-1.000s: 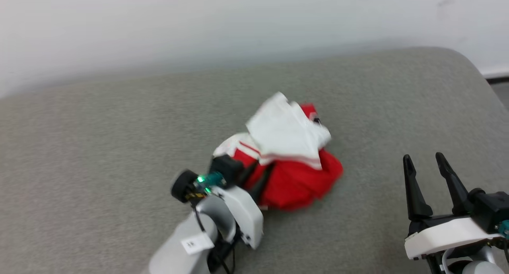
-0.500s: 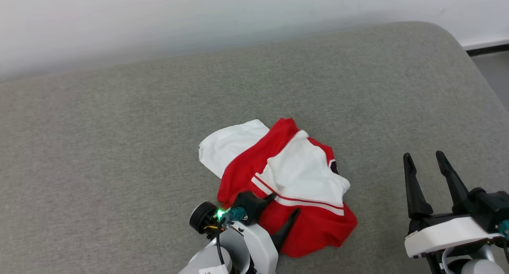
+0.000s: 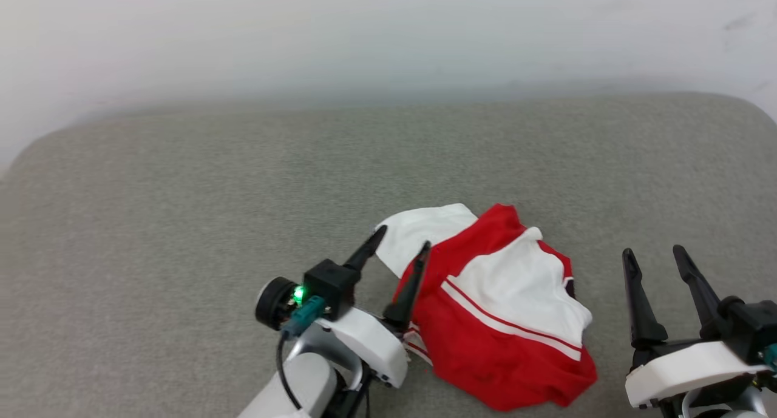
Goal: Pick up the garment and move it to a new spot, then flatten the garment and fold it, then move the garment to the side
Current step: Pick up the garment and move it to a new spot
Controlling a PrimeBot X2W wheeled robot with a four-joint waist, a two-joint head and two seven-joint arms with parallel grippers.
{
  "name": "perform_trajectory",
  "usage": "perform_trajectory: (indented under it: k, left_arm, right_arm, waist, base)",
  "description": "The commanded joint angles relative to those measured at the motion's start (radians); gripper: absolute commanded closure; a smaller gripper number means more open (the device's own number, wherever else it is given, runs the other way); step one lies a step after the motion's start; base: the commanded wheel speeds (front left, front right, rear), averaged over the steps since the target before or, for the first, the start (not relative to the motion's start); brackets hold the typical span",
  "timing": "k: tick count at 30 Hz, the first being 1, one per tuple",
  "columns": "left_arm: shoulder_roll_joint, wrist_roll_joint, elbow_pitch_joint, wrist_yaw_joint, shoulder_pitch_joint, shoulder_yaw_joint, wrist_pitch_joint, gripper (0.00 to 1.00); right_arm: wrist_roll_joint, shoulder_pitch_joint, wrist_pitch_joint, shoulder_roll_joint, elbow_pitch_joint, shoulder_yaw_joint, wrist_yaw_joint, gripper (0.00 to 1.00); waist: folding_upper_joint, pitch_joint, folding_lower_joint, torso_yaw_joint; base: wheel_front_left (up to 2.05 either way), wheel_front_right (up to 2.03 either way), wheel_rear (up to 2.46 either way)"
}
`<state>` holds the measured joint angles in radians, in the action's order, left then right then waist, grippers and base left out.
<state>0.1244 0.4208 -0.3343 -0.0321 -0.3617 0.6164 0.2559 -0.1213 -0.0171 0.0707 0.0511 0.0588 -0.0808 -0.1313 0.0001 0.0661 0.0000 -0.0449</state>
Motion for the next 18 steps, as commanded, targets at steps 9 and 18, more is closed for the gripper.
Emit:
perform_trajectory:
  k: [9, 18]
  left_arm:
    - [0.094, 0.047, 0.052, -0.087, 0.096, -0.153, 0.009, 0.00]
    - [0.217, 0.063, 0.158, -0.128, 0.192, -0.225, -0.019, 0.00]
  right_arm:
    - [0.003, -0.054, -0.034, -0.001, 0.023, 0.006, 0.001, 0.00]
    - [-0.007, -0.093, -0.044, -0.001, 0.037, 0.009, 0.001, 0.00]
  waist:
    - [-0.0001, -0.069, 0.0000, 0.110]
    - [-0.0001, -0.103, 0.0000, 0.125]
  base:
    - [0.00, 0.00, 0.00]
    - [0.00, 0.00, 0.00]
